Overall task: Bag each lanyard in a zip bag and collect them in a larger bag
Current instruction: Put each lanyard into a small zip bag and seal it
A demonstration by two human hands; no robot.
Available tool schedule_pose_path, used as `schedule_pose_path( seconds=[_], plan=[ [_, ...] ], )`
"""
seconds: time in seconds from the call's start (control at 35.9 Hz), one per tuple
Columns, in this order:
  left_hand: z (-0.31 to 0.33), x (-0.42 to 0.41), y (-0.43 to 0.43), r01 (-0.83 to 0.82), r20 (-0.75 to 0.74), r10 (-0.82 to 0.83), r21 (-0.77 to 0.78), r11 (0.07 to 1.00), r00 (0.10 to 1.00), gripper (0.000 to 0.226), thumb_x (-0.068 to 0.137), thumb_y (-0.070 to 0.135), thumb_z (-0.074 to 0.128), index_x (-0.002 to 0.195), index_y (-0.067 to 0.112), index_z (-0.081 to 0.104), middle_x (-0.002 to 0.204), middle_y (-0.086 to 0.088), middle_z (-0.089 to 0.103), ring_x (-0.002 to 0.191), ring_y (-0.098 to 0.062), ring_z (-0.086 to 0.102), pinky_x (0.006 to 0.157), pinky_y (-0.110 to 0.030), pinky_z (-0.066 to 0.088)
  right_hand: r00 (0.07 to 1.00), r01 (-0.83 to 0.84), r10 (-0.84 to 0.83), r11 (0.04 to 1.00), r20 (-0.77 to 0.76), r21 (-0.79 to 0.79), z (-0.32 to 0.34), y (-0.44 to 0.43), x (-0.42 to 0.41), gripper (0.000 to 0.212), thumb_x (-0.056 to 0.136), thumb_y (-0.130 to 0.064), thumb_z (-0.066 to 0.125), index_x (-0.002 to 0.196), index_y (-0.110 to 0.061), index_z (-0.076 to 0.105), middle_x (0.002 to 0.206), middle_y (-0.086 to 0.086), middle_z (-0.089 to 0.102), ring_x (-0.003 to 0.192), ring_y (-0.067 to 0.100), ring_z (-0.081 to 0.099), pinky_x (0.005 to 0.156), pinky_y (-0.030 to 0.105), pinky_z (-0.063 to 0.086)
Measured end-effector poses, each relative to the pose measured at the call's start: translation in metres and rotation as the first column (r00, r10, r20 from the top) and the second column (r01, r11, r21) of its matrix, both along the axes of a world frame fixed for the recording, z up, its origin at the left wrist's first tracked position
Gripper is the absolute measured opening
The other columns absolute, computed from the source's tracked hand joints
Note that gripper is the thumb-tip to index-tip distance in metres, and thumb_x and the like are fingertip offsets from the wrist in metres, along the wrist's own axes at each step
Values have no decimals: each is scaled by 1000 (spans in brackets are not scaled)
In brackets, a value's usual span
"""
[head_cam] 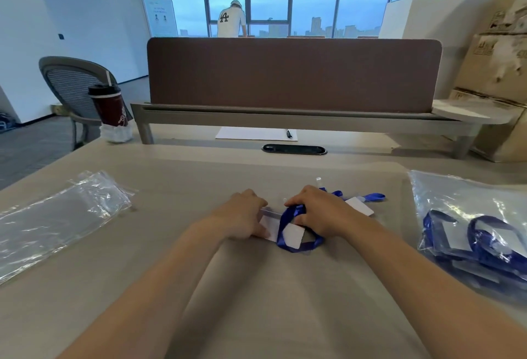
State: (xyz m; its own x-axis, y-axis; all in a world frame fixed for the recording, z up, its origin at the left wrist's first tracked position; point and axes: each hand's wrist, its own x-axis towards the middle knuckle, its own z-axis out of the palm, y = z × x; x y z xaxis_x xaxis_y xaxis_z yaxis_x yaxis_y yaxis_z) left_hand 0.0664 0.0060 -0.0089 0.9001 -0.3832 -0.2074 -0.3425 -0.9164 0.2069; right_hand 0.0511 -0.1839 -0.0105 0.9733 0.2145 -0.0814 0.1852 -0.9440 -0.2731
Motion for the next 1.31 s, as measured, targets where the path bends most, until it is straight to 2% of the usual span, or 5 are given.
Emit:
schedule_pose_path(
  seconds=[0.45, 0.58, 0.78, 1.11, 1.31],
  plan=[
    [6, 13, 10, -175, -111, 149, -282, 943, 983, 50, 79, 38, 81, 110, 23, 45, 104, 3, 59, 87, -13, 55, 77, -29, 46, 979, 84, -102, 990, 176, 110, 16, 23, 22, 12, 89, -19, 61, 98, -25, 66, 110, -3, 61, 93, 18, 59, 80, 31, 50],
    [29, 32, 28, -342, -140, 395, -791, 507, 908, 21, 94, 19, 65, 111, 26, 55, 107, 6, 63, 93, -14, 60, 77, -26, 53, 951, 88, -178, 940, 254, 331, 54, 47, 45, 14, 92, -26, 64, 104, -25, 70, 104, -6, 67, 93, 16, 61, 80, 34, 54],
    [32, 33, 47, -337, -187, 466, -904, 263, 865, 8, 100, 25, 56, 91, 25, 58, 103, 1, 64, 99, -27, 60, 87, -45, 59, 920, -2, -186, 877, 345, 480, 72, 66, 45, 14, 92, -24, 62, 103, -21, 70, 88, -9, 64, 79, 11, 59, 69, 26, 46],
    [25, 26, 52, -333, -223, 436, -923, 194, 872, 10, 103, 26, 47, 105, 31, 56, 110, 1, 58, 100, -26, 59, 86, -42, 60, 916, -16, -204, 842, 345, 538, 75, 61, 51, 16, 99, -20, 53, 94, -27, 66, 83, -9, 65, 69, 13, 57, 57, 21, 46],
    [23, 24, 47, -319, -190, 460, -921, 221, 868, 15, 104, 24, 47, 99, 32, 59, 104, 7, 60, 95, -21, 61, 88, -46, 59, 937, 47, -132, 965, 324, 256, 79, 48, 49, 24, 100, -20, 49, 101, -25, 72, 95, -1, 70, 79, 20, 63, 72, 33, 56]
  ],
)
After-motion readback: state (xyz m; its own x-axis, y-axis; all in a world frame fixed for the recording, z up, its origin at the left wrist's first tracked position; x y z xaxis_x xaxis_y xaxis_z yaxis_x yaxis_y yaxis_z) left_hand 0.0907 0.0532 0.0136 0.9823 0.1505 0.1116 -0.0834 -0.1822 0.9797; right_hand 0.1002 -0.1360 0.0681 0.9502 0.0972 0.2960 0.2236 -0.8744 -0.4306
